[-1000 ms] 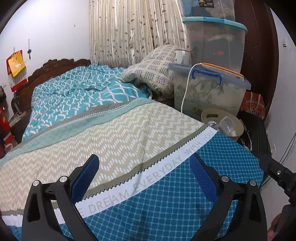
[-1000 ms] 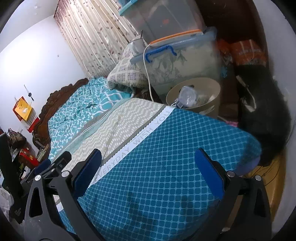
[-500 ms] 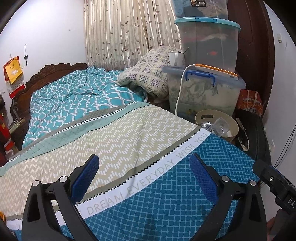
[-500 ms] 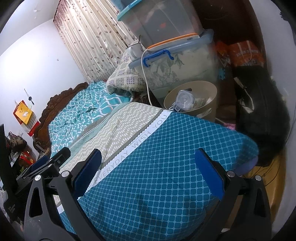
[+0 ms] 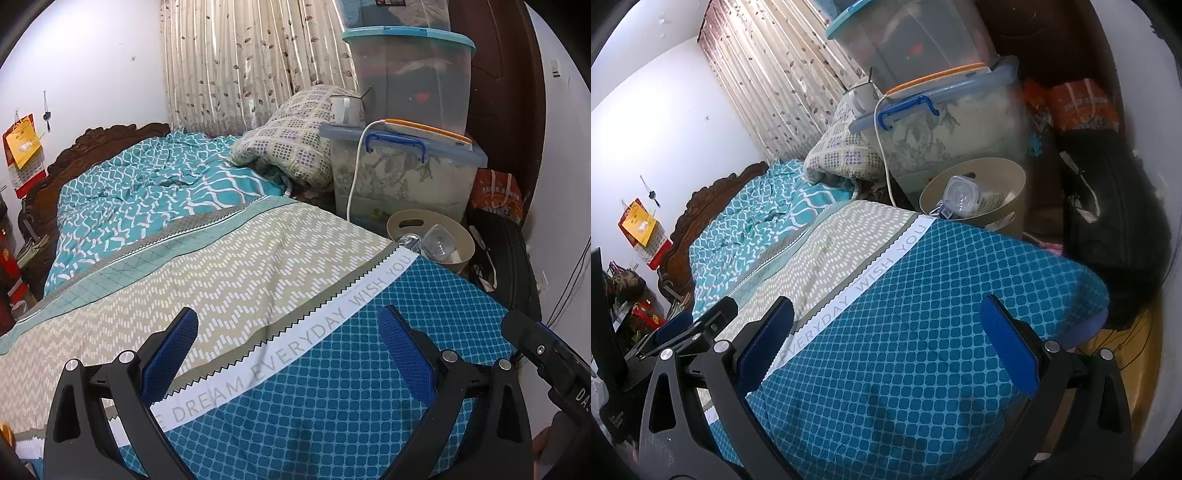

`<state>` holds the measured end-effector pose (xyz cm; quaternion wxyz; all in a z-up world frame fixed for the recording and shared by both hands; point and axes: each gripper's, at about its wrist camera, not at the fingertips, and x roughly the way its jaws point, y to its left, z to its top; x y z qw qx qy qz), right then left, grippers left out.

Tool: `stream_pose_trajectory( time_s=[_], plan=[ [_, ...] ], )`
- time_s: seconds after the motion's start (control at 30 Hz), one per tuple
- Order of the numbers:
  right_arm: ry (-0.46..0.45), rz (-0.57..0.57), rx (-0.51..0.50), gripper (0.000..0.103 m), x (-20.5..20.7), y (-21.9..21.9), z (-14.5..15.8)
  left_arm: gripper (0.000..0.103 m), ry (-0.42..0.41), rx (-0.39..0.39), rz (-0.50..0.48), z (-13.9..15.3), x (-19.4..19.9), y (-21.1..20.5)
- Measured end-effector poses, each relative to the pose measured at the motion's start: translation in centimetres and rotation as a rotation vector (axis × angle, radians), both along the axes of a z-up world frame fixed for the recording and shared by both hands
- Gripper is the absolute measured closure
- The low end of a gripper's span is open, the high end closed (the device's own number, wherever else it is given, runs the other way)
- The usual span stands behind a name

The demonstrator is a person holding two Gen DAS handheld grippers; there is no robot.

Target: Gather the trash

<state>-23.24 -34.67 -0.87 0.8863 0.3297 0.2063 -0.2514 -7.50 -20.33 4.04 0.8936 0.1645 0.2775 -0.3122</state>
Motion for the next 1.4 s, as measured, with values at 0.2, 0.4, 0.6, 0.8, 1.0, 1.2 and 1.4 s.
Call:
stream_pose_trajectory(
  time_s=[0.2,0.4,0.6,0.8,1.0,1.2,1.4],
  plan=[
    [0.003,0.001,0.007,0.003,0.13,0.0,-0.19,0.009,0.012,0.001,-0.003,-0.23,0.19,-0.04],
    [0.005,0.002,0.011,0.003,0.22,0.05,-0.34,0.009,0.013,0.005,-0.009,-0.41,0.22,-0.09],
    [0.007,0.002,0.019,0.003,0.21,0.04,-0.6,0.009,0.015,0.007,-0.011,-0.5,0.15,-0.16],
    [0.007,0.001,0.022,0.003,0.22,-0.08,-0.73,0.009,0.015,0.009,-0.011,-0.6,0.09,-0.13],
    [0.01,0.004,0.027,0.003,0.3,-0.23,-0.83,0.009,0.016,0.008,-0.012,-0.64,0.13,-0.11],
    [0.01,0.005,0.028,0.003,0.32,-0.24,-0.84,0.009,0.014,0.011,-0.015,-0.79,0.09,-0.08],
    [0.012,0.007,0.033,0.003,0.34,-0.24,-0.96,0.009,0.014,0.013,-0.016,-0.84,0.13,-0.04]
  ],
)
